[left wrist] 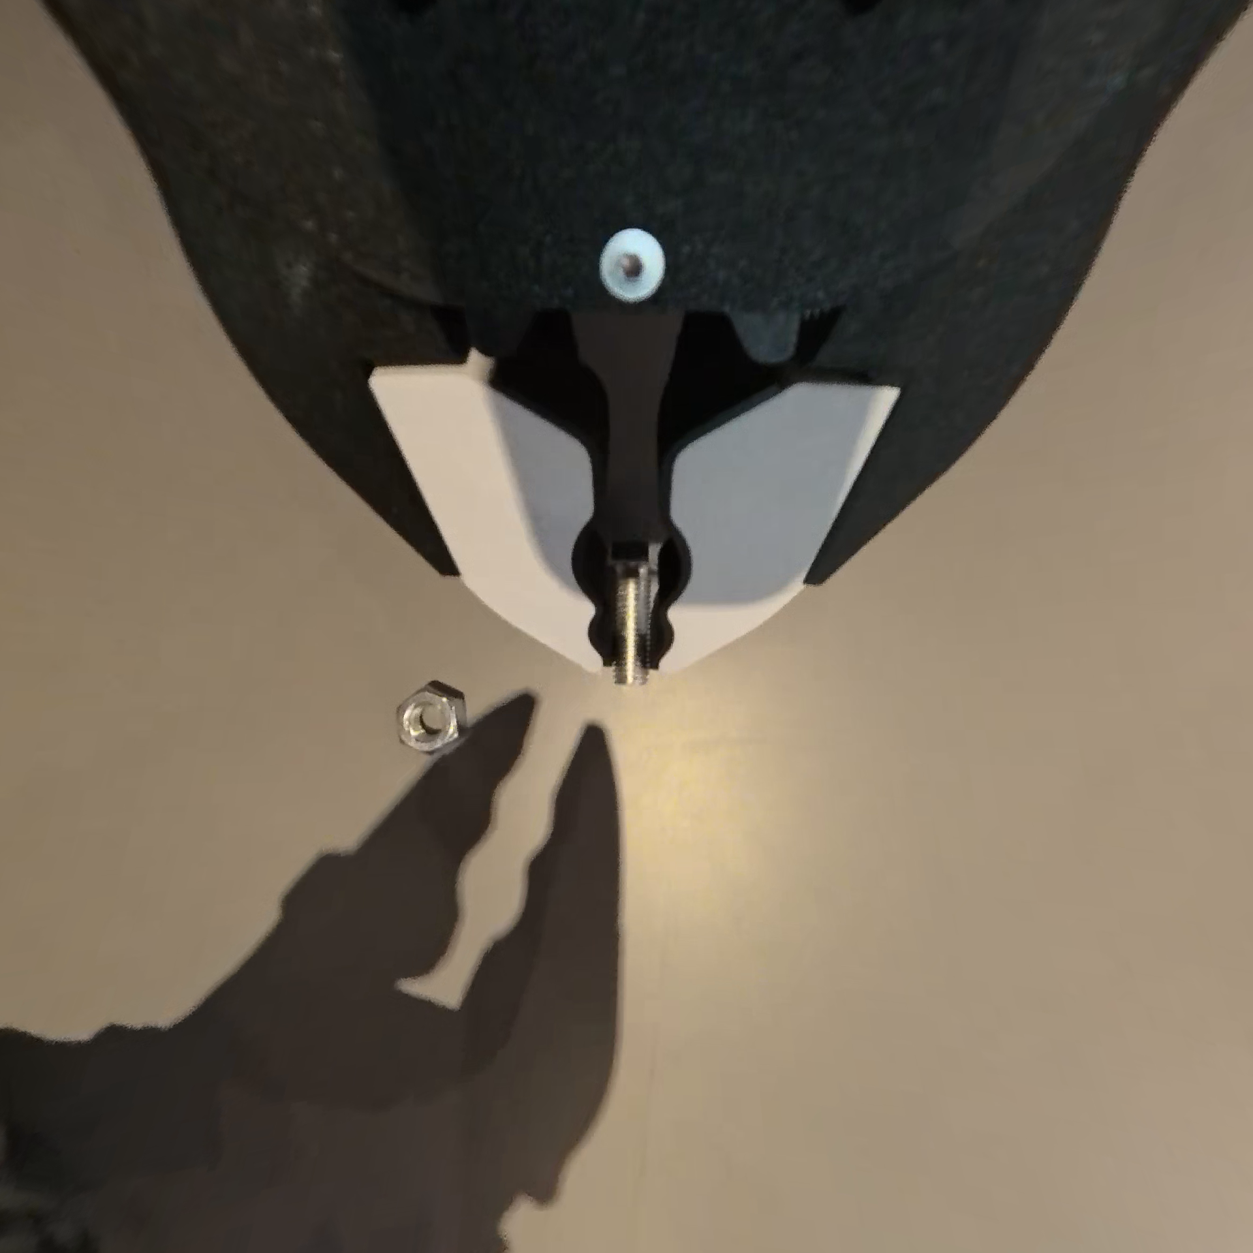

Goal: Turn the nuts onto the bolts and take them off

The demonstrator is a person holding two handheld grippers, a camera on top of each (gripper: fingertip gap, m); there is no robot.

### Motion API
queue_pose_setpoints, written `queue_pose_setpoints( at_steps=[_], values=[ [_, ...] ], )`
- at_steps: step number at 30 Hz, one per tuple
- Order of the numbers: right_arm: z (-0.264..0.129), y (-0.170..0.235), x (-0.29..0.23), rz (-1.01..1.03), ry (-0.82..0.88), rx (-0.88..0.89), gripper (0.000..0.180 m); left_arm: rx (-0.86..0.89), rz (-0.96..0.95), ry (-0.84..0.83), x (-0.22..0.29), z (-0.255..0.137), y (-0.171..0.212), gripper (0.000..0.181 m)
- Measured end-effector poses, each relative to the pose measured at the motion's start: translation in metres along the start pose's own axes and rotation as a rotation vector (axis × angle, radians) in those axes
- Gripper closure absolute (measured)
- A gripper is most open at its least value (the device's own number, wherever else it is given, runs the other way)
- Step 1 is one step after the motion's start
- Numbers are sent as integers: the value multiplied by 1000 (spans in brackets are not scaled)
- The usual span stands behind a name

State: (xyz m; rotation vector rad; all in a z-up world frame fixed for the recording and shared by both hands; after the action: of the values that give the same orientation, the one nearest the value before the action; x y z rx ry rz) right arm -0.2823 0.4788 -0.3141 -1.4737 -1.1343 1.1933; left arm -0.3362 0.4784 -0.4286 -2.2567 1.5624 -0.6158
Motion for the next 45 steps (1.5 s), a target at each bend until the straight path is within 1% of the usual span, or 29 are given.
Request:
queue_pose_setpoints(
  at_steps=[5, 8, 11, 16, 21, 27, 29, 33, 35, 37, 39, 42, 45],
  values=[
    [1, 21, 6, -81, 36, -143, 160, 58, 7, 10, 2, -8, -3, 159],
    [8, 42, 7, -136, 17, -245, 160, 137, 7, 14, 4, -27, -3, 152],
    [21, 64, 10, -146, -38, -351, 159, 237, 0, -10, 4, -50, 11, 145],
    [40, 85, 15, -249, -104, -515, 162, 334, -5, -93, 1, -73, 42, 144],
    [51, 109, 19, -303, -130, -662, 161, 386, -34, -89, -2, -78, 48, 143],
    [64, 109, 15, -329, -153, -669, 161, 410, -44, -62, -1, -73, 46, 143],
    [65, 110, 11, -332, -175, -673, 170, 405, -43, -58, -1, -70, 46, 142],
    [65, 109, 11, -334, -167, -682, 170, 405, -45, -34, 2, -64, 43, 139],
    [61, 102, 12, -349, -163, -700, 170, 412, -43, -25, 5, -62, 40, 138],
    [53, 87, 13, -379, -160, -758, 170, 429, -38, -16, 6, -61, 34, 135],
    [42, 68, 15, -440, -145, -859, 170, 453, -40, 4, 7, -62, 23, 134],
    [28, 40, 12, -538, -127, -1015, 171, 488, -35, 43, 11, -64, 1, 133],
    [20, 21, 10, -600, -113, -1111, 171, 547, -15, 64, 17, -70, -24, 133]
  ],
)
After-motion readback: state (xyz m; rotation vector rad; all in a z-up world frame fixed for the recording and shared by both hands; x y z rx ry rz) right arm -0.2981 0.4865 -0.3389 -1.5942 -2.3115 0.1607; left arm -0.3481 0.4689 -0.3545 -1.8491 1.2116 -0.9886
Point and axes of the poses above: each gripper's, where its closed fingertips meet, z out along the fingers, y out of its underside, x = y × z across the jaws, the point moved 1 cm from there along -z, back along the fingers, and after that the axes turned 5 degrees about y, right-handed, at the moved point
